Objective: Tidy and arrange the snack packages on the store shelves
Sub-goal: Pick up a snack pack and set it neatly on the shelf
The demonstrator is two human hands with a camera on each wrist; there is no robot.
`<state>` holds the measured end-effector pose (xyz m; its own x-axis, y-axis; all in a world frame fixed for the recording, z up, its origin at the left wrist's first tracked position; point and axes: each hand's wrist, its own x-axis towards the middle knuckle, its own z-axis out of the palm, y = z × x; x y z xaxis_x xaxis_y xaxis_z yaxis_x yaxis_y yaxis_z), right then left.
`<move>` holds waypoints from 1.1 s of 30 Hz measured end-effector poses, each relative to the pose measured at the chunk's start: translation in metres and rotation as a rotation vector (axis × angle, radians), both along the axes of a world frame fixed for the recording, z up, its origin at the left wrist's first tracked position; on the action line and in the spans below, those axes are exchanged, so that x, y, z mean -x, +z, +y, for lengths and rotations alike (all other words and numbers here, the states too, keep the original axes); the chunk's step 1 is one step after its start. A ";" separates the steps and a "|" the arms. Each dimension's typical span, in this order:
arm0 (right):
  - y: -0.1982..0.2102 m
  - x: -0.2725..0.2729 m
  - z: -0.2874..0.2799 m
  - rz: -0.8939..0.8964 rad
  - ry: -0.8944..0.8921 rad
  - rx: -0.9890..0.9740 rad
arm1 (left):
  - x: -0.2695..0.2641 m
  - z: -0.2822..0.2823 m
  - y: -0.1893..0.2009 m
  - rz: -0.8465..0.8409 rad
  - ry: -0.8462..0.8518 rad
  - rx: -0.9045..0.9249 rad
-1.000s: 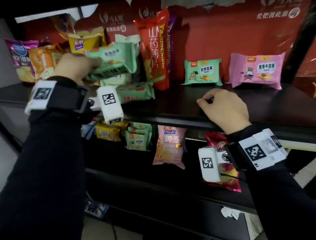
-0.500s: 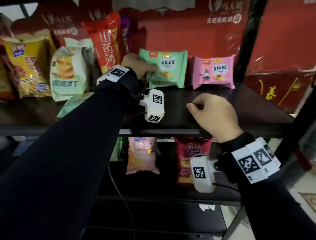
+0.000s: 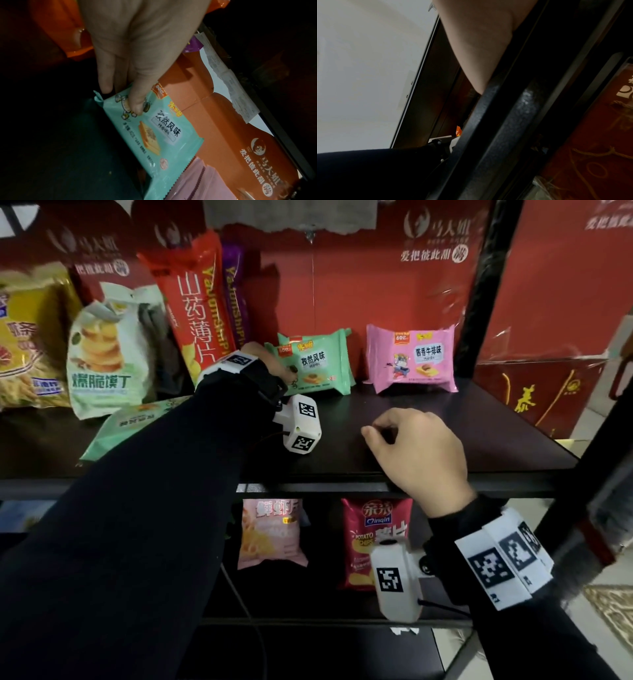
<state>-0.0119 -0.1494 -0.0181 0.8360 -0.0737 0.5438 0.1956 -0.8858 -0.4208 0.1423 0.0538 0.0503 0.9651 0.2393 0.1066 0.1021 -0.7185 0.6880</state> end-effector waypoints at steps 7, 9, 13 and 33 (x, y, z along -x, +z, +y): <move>0.000 0.001 0.003 0.003 -0.027 0.023 | 0.002 -0.002 0.000 -0.092 -0.036 0.066; 0.000 0.002 0.003 0.008 -0.029 0.021 | 0.002 -0.004 -0.001 -0.134 -0.037 0.104; 0.001 0.003 0.003 0.006 -0.032 0.025 | 0.003 -0.007 -0.004 -0.099 -0.063 0.140; 0.009 0.000 0.035 0.120 0.076 0.001 | 0.159 0.110 0.040 -0.427 0.238 0.012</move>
